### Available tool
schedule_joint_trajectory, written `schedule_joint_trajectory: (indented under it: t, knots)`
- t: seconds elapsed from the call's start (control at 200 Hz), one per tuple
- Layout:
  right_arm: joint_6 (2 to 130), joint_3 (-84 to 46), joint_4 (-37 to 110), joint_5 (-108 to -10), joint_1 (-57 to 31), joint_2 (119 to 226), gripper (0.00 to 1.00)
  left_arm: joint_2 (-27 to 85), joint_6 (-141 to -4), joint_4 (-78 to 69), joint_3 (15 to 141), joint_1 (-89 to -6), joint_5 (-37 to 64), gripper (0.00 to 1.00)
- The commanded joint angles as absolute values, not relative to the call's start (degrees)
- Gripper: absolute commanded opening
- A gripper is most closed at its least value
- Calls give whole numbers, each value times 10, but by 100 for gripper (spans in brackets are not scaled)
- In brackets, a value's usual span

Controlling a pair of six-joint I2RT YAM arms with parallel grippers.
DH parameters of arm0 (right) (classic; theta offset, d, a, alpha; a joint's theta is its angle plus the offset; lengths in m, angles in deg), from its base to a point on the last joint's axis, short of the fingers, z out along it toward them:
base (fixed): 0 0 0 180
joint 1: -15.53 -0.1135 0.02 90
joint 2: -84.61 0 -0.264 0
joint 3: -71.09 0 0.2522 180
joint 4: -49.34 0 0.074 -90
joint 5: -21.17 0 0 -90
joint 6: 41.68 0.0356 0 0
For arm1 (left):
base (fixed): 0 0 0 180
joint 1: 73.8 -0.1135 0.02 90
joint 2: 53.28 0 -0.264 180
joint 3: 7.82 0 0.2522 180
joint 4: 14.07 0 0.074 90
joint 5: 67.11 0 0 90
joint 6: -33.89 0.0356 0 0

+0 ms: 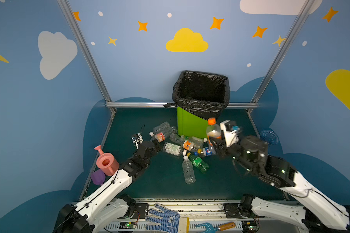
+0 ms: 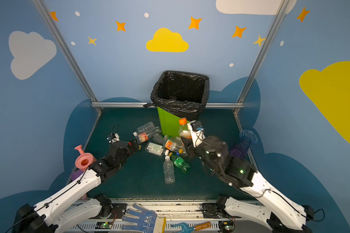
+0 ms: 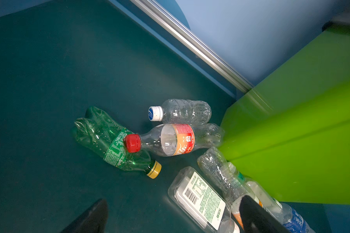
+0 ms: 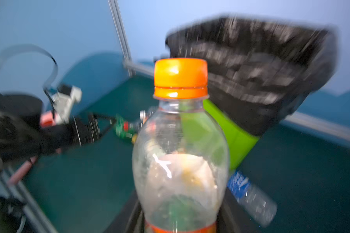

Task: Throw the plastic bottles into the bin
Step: 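Lift the orange-capped bottle with the right gripper and drop it into the bin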

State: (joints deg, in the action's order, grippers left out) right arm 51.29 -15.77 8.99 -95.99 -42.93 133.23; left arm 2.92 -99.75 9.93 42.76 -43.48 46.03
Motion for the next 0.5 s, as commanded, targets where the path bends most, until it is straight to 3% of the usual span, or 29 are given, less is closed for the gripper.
schedule_joint_trajectory:
  t: [0.0, 0.165, 0.305, 0.405, 0.491]
  knots:
    - [352, -194, 228, -988, -425, 1330, 37, 40, -1003, 94, 423, -438, 453, 100]
    - [278, -287, 285, -981, -365, 1432, 39, 51, -1004, 94, 429, -439, 439, 100]
    - [449, -371, 253, -775, -184, 1550, 39, 60, -997, 99, 432, -438, 416, 100]
    - [524, -563, 93, -632, -97, 1738, 43, 69, -995, 103, 438, -436, 397, 100]
    - [525, -780, -102, -628, -85, 1867, 52, 72, -985, 119, 450, -432, 387, 100]
